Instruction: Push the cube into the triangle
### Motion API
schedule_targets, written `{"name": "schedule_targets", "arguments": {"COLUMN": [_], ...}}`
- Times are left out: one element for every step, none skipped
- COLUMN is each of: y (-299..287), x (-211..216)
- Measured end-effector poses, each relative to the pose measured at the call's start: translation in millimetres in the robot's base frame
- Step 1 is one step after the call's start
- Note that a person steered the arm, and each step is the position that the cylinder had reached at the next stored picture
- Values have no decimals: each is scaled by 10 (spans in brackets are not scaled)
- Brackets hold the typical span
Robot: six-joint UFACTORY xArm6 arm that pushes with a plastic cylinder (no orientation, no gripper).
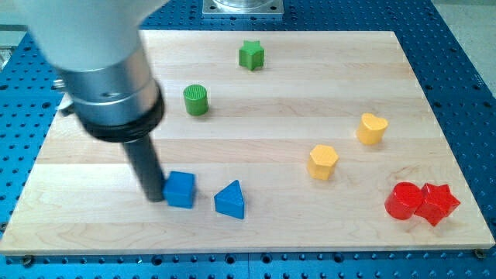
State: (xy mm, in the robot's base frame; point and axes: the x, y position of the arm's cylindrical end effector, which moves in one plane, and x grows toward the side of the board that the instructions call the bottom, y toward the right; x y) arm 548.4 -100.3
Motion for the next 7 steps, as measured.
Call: {"name": "schedule_targets", "arguments": {"y": [225, 202, 195, 351, 369, 369, 369], "x": [-8, -72, -621, -657, -657, -657, -654]}}
